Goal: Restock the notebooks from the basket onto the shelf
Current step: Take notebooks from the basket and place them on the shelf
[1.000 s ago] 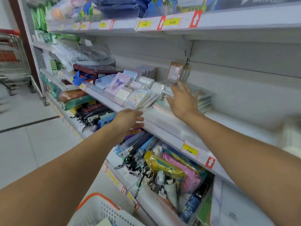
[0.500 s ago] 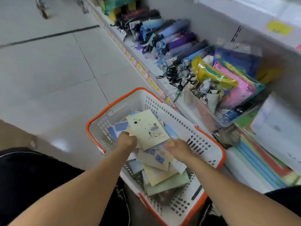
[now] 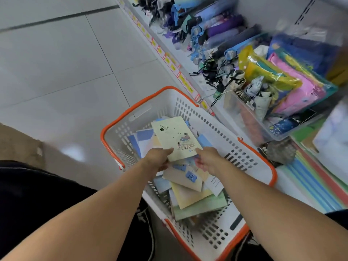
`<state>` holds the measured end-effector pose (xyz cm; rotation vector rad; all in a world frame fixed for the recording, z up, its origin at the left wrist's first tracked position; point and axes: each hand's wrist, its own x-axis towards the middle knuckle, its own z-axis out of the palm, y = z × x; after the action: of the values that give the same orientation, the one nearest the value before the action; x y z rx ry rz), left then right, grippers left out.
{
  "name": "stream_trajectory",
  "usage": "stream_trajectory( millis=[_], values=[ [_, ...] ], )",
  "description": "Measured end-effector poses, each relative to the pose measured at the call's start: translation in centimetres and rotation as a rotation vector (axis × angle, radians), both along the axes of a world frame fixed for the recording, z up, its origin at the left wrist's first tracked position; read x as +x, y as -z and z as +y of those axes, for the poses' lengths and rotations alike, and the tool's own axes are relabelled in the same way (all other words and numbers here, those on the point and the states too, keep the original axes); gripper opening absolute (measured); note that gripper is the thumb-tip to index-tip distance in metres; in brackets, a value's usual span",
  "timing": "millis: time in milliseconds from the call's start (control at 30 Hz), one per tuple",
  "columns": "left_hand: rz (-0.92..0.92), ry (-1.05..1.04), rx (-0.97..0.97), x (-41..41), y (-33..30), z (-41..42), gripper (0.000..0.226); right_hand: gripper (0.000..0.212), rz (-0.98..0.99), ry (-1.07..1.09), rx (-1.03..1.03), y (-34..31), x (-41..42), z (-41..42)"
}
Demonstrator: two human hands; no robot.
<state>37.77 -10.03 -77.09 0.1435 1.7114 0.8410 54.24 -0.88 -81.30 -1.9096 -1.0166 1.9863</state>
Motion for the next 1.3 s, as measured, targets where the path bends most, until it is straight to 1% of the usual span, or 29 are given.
stream_trajectory(
  millis=[67,133,167,200,233,267,300,333,367,433,500,567,600,633,700,800,833,867,933,967,1000,1100,1133,1167,1233,1267,1300],
  values=[
    [-0.086,-0.069,0.057,-0.1,-0.1,0.1,0.012,0.017,0.108,-0.118,0.010,-0.9,0.1,-0.3],
    [-0.096,-0.164,0.134,-0.5,-0.1,0.2,0.024,0.017,0.200,-0.256,0.034,-1.6,0.4,-0.6],
    [-0.061,-0.215,0.171,-0.7,-0.1,0.3,0.030,0.021,0.210,-0.291,0.048,-2.0,0.6,-0.7],
    [-0.015,-0.267,0.200,-0.9,-0.3,0.4,0.033,0.026,0.149,-0.334,0.103,-2.2,0.9,-0.6],
    [0.035,-0.315,0.221,-1.2,-0.5,0.4,0.035,0.033,0.012,-0.396,0.214,-2.1,1.4,-0.5],
    [0.082,-0.349,0.233,-1.4,-0.7,0.3,0.036,0.039,-0.191,-0.469,0.339,-1.8,2.2,-0.4],
    [0.125,-0.365,0.236,-1.6,-0.9,0.1,0.037,0.050,-0.381,-0.508,0.431,-1.4,3.1,-0.5],
    [0.156,-0.367,0.233,-1.7,-0.9,-0.1,0.038,0.067,-0.497,-0.514,0.444,-1.2,4.1,-1.0],
    [0.174,-0.361,0.228,-1.9,-0.8,-0.4,0.038,0.084,-0.518,-0.489,0.394,-0.8,5.1,-1.7],
    [0.182,-0.354,0.216,-2.2,-0.7,-0.8,0.037,0.099,-0.449,-0.466,0.250,0.2,6.4,-2.8],
    [0.187,-0.350,0.208,-2.3,-0.9,-0.9,0.037,0.104,-0.400,-0.444,0.150,1.0,7.1,-3.1],
    [0.175,-0.364,0.203,-2.2,-1.1,-1.0,0.040,0.106,-0.275,-0.434,0.162,1.4,7.2,-3.1],
    [0.160,-0.384,0.208,-2.2,-1.1,-1.2,0.042,0.109,-0.244,-0.436,0.187,1.6,7.1,-3.0],
    [0.153,-0.399,0.213,-2.2,-1.0,-1.3,0.043,0.113,-0.260,-0.438,0.208,1.6,7.0,-3.1],
    [0.164,-0.396,0.216,-2.2,-1.1,-1.7,0.044,0.125,-0.360,-0.429,0.212,1.4,6.9,-3.1],
    [0.165,-0.380,0.215,-2.3,-1.1,-2.0,0.045,0.149,-0.515,-0.474,0.134,1.1,6.9,-3.0],
    [0.164,-0.372,0.220,-2.3,-1.2,-2.0,0.043,0.149,-0.564,-0.509,0.127,0.9,7.0,-2.9],
    [0.169,-0.362,0.226,-2.3,-1.3,-2.0,0.040,0.138,-0.615,-0.538,0.142,0.5,7.2,-2.9],
    [0.191,-0.352,0.246,-2.4,-1.4,-2.0,0.036,0.095,-0.679,-0.571,0.241,-0.1,7.3,-2.4],
    [0.208,-0.351,0.265,-2.4,-1.5,-2.0,0.034,0.073,-0.658,-0.575,0.282,-0.5,7.3,-2.0],
    [0.234,-0.347,0.289,-2.4,-1.6,-2.0,0.033,0.056,-0.612,-0.584,0.308,-1.0,7.3,-1.6],
    [0.352,-0.291,0.342,-2.5,-2.1,-2.1,0.040,0.022,-0.514,-0.658,0.402,-3.9,7.6,-0.2],
    [0.387,-0.263,0.348,-2.6,-2.3,-2.2,0.043,0.015,-0.509,-0.695,0.446,-5.2,7.9,0.2],
    [0.412,-0.236,0.348,-2.6,-2.6,-2.2,0.045,0.013,-0.510,-0.717,0.473,-6.7,8.2,0.7],
    [0.421,-0.209,0.358,-2.4,-3.5,-2.2,0.048,0.020,-0.501,-0.700,0.492,-9.8,8.9,1.7],
    [0.413,-0.205,0.373,-2.3,-4.1,-2.1,0.048,0.019,-0.436,-0.648,0.487,-11.5,9.2,2.1],
    [0.399,-0.202,0.390,-2.2,-4.9,-1.9,0.047,0.016,-0.306,-0.568,0.456,-13.1,9.3,2.5]
  ],
)
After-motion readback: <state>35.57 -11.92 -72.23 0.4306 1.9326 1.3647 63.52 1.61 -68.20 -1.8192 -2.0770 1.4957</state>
